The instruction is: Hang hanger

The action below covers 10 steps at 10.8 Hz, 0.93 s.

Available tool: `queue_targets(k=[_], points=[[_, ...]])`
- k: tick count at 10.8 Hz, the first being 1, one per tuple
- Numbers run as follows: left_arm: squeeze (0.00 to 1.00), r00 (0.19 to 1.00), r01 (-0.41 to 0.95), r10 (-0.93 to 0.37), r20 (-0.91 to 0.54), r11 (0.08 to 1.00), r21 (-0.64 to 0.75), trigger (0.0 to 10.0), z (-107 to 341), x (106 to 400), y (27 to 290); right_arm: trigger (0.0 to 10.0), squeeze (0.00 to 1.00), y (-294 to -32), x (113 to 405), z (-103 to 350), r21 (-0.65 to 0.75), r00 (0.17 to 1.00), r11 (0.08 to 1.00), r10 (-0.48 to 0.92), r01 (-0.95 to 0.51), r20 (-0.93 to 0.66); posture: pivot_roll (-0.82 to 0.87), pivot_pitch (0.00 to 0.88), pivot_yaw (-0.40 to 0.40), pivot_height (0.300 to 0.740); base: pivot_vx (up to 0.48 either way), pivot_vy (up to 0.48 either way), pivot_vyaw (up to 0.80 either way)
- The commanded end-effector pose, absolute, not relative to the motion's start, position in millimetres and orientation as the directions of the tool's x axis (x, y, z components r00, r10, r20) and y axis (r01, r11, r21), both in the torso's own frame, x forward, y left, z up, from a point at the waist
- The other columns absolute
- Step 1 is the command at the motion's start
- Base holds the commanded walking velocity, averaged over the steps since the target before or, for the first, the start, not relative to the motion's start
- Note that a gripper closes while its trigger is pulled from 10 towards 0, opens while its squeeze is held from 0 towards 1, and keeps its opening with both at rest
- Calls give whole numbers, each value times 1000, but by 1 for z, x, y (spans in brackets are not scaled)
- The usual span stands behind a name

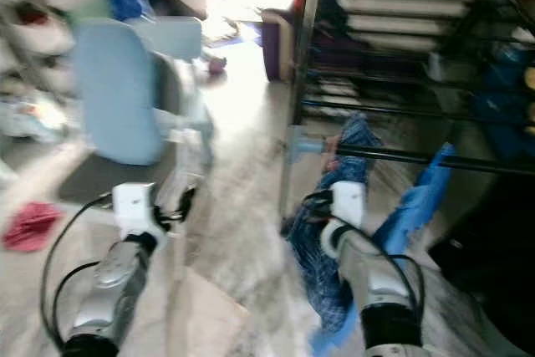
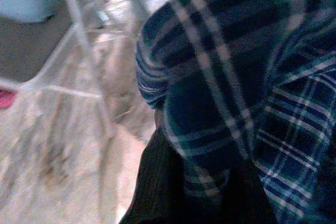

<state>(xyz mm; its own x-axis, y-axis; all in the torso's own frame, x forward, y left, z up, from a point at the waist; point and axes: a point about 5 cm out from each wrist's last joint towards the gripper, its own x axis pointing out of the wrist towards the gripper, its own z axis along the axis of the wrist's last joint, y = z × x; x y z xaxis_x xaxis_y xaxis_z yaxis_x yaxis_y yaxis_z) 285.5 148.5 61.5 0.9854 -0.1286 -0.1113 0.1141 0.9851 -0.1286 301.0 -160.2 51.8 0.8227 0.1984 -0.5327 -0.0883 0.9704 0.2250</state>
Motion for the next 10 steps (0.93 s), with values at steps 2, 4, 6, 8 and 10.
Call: queue_targets(k=[2,4,6,8,10], points=[[0,984,125,-140,-108,984,-130,10000,64,286,146,10000,0,-159,304,59,230,824,965,230,-124,-518,-104,0,9,740,0,0,0],[0,984,122,-139,-114,982,-142,10000,64,287,149,10000,0,-170,315,68,193,856,978,168,-81,-490,-102,0,16,740,0,0,0],[0,984,118,-135,-117,983,-141,10000,64,287,151,10000,0,-185,326,74,176,859,984,92,-3,-504,-99,0,15,740,0,0,0],[0,983,120,-138,-121,982,-143,10000,63,287,150,10000,0,-183,335,76,192,841,981,132,-34,-524,-96,0,17,740,0,0,0],[0,981,127,-146,-125,981,-146,10000,63,287,149,10000,0,-181,335,64,260,794,966,161,-3,-586,-87,0,12,740,0,0,0]])
